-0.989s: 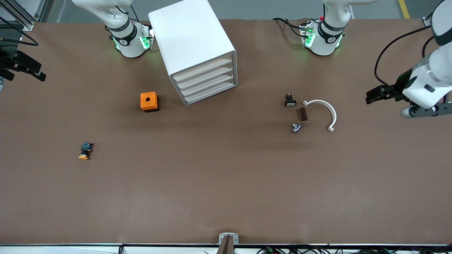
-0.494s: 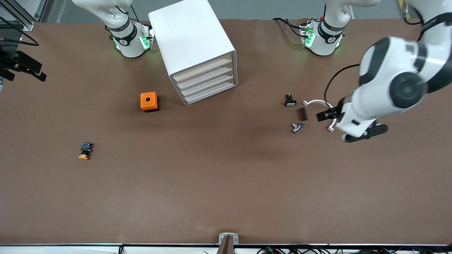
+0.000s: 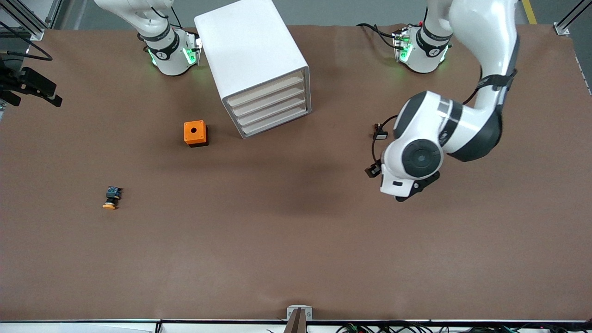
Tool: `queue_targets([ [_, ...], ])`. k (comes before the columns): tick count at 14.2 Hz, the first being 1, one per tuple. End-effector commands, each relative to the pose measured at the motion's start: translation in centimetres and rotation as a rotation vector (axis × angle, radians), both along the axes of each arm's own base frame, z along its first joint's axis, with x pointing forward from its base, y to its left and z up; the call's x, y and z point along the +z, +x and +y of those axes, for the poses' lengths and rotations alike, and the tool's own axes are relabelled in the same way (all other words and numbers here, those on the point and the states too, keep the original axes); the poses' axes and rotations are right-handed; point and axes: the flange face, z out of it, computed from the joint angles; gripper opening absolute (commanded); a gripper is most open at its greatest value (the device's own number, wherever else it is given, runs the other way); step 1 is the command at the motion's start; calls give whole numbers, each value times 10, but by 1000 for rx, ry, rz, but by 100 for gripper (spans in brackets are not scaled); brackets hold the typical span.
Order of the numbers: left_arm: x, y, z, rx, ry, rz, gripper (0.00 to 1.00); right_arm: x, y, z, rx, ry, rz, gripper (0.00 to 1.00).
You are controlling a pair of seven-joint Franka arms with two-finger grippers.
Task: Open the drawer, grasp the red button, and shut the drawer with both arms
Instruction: 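Reach the left gripper to the front of the white cabinet's drawer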
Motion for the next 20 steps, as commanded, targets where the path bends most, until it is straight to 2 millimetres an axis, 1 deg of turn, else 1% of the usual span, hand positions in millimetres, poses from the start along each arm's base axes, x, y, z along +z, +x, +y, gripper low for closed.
queue_targets([
  [1,-18,-12,-31,112,44,85,100,3,-8,2,17,6,-6,100],
  [3,-27,-18,-40,161,-4,178,100,2,-8,2,17,6,-4,100],
  [4,-27,-22,-49,174,-14,190,100,2,-8,2,21,6,-1,100],
  [5,-32,-25,-59,221,-26,230,100,2,-8,2,23,6,-1,100],
  [7,-46,-32,-82,344,-55,325,100,2,-8,2,23,6,-1,100],
  [9,-61,-36,-97,466,-50,409,100,2,-8,2,23,6,-3,100],
  [10,-66,-38,-103,554,-34,461,100,2,-8,2,23,7,-1,100],
  [11,-68,-39,-107,646,-17,512,100,1,-8,2,23,7,2,100],
  [13,-75,-41,-115,778,20,604,100,1,-8,2,23,7,2,100],
  [15,-90,-45,-123,908,102,697,100,1,-8,2,23,7,0,100],
  [17,-104,-47,-127,996,145,803,98,1,-8,2,24,7,2,100],
  [18,-113,-49,-129,1019,161,852,98,1,-8,2,24,7,2,100],
  [20,-135,-57,-135,1036,202,913,93,1,-8,1,23,7,0,100],
])
